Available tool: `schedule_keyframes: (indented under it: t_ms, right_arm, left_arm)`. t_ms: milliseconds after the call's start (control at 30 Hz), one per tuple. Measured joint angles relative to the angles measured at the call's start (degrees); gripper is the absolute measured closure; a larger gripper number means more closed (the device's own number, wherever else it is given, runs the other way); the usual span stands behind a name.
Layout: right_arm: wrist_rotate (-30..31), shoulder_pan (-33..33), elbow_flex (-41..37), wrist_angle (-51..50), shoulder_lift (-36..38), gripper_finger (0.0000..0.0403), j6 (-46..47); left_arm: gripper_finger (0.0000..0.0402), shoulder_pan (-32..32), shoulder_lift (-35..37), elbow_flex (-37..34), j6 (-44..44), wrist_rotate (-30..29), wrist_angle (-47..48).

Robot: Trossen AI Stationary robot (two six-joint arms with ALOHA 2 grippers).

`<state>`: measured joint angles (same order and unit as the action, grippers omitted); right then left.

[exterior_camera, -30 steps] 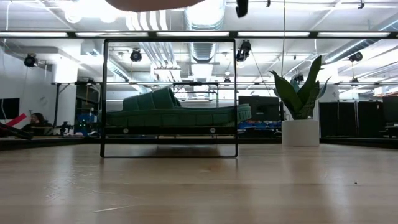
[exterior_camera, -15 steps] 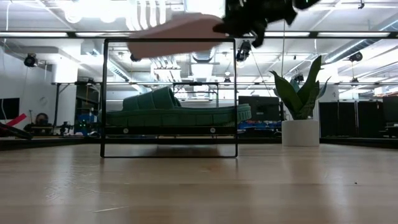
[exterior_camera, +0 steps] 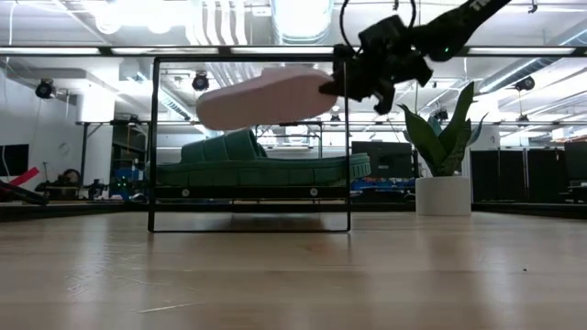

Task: Pick and place slides into the shelf
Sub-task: Put the pink slipper on the shelf

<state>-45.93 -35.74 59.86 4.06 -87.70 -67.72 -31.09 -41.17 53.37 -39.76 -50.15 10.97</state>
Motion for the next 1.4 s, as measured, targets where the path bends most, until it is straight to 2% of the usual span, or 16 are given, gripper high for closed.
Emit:
schedule_keyframes:
  t_ms: [467, 800, 967, 1133, 1233, 1400]
  right_arm:
    - [-0.6, -1.8, 1.3, 1.1, -10.7, 0.0379, 1.4]
    - [-0.2, -3.3, 1.4, -0.8, -11.8, 0.0379, -2.0]
    - [6.4, -3.2, 1.5, -6.0, -11.8, 0.0379, -7.7]
    - [7.5, -3.0, 1.5, -7.8, -11.8, 0.0377, -8.2]
    - [9.6, -2.3, 1.5, -9.2, -11.7, 0.0351, -8.0]
    - [18.2, -0.5, 1.5, -11.6, -11.7, 0.0303, -5.1]
  left_arm:
    - [0.0217, 0.0, 1.0, -0.7, 0.3, -0.2, 0.0]
    - [0.0217, 0.0, 0.2, -1.4, 0.3, -1.8, 0.0]
    - [0.0217, 0.0, 0.4, -2.0, 0.3, -1.8, 0.0]
    - [0.0217, 0.0, 1.0, -2.9, 0.3, -1.8, 0.0]
    - [0.0217, 0.0, 1.1, -3.1, 0.3, -1.8, 0.0]
    - [0.0217, 0.0, 1.0, -3.1, 0.3, -1.8, 0.0]
